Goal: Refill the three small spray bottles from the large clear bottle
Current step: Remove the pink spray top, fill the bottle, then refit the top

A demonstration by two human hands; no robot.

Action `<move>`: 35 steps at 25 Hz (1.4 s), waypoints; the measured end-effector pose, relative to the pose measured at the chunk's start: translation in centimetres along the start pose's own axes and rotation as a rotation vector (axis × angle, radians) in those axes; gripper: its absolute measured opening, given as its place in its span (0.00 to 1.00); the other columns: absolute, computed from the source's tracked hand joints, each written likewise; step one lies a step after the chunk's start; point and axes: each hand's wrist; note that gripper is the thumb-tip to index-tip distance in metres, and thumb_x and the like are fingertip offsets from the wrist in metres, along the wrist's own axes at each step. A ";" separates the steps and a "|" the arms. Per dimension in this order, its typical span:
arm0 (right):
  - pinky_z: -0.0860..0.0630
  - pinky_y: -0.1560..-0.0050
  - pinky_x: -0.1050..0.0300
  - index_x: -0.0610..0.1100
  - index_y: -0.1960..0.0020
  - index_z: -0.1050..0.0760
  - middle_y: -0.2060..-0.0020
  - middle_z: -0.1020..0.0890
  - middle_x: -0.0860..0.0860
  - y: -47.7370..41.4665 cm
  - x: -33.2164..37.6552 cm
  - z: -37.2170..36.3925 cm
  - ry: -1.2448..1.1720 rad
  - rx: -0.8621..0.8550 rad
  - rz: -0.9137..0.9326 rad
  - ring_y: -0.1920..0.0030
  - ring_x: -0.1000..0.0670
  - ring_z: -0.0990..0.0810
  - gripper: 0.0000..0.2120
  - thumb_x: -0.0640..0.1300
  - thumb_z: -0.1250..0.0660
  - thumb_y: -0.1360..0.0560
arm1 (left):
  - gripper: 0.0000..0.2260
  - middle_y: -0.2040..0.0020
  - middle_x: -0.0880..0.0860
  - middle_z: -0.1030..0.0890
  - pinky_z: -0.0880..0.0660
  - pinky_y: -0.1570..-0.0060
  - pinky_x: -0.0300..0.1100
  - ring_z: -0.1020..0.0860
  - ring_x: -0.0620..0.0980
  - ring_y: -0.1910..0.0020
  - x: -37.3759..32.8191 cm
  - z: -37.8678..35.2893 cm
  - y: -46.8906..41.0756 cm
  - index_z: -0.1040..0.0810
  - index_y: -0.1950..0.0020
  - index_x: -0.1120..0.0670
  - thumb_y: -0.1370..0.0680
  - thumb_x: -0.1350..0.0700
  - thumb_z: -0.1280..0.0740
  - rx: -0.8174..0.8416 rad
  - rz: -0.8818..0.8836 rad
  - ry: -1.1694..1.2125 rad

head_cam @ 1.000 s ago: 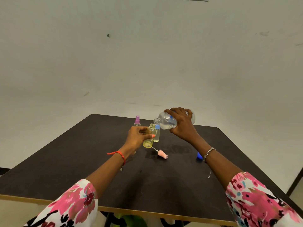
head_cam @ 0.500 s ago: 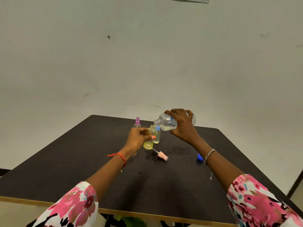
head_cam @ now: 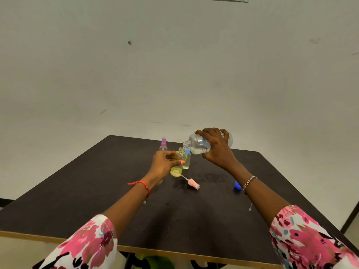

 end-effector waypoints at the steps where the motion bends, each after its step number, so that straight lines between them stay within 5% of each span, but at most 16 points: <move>1: 0.44 0.36 0.40 0.45 0.38 0.27 0.45 0.22 0.43 0.0 0.0 0.0 0.000 0.000 0.002 0.40 0.40 0.27 0.29 0.38 0.27 0.38 | 0.21 0.48 0.58 0.21 0.23 0.56 0.35 0.22 0.50 0.50 0.0 0.0 0.0 0.25 0.40 0.65 0.32 0.67 0.28 0.001 -0.003 0.000; 9: 0.43 0.37 0.39 0.45 0.39 0.27 0.46 0.21 0.43 0.3 -0.1 -0.1 0.018 0.001 0.014 0.41 0.40 0.26 0.27 0.43 0.31 0.38 | 0.20 0.52 0.54 0.20 0.23 0.65 0.27 0.22 0.46 0.55 0.2 -0.2 0.2 0.24 0.40 0.64 0.32 0.66 0.28 0.003 0.006 -0.015; 15: 0.43 0.37 0.38 0.45 0.39 0.27 0.46 0.21 0.43 0.3 -0.3 0.0 0.016 0.001 0.019 0.41 0.40 0.26 0.28 0.41 0.29 0.39 | 0.21 0.45 0.61 0.20 0.24 0.54 0.35 0.22 0.50 0.49 0.4 -0.2 0.1 0.25 0.40 0.64 0.32 0.66 0.28 -0.002 0.010 -0.017; 20: 0.42 0.37 0.38 0.45 0.39 0.27 0.47 0.21 0.43 0.3 -0.2 0.0 0.021 -0.004 0.022 0.42 0.40 0.25 0.28 0.39 0.27 0.39 | 0.21 0.44 0.60 0.20 0.25 0.58 0.33 0.22 0.48 0.50 0.3 -0.3 0.2 0.25 0.39 0.64 0.32 0.66 0.28 -0.002 0.014 -0.029; 26: 0.42 0.38 0.38 0.45 0.39 0.27 0.46 0.21 0.44 0.4 -0.2 0.0 0.044 0.000 0.024 0.42 0.40 0.25 0.29 0.39 0.27 0.39 | 0.20 0.44 0.61 0.20 0.24 0.48 0.40 0.22 0.50 0.48 0.4 -0.4 0.2 0.25 0.40 0.64 0.31 0.66 0.28 -0.002 0.018 -0.033; 35: 0.44 0.36 0.39 0.46 0.38 0.27 0.45 0.22 0.44 0.5 -0.3 0.2 0.057 0.011 0.025 0.41 0.40 0.26 0.28 0.43 0.32 0.39 | 0.20 0.44 0.60 0.20 0.26 0.48 0.40 0.22 0.50 0.49 0.3 -0.4 0.5 0.24 0.40 0.64 0.32 0.66 0.28 0.002 0.021 -0.013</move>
Point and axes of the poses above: each hand's wrist, its own y-axis away from the middle knuckle, its own z-axis out of the back of the hand, x = y × z
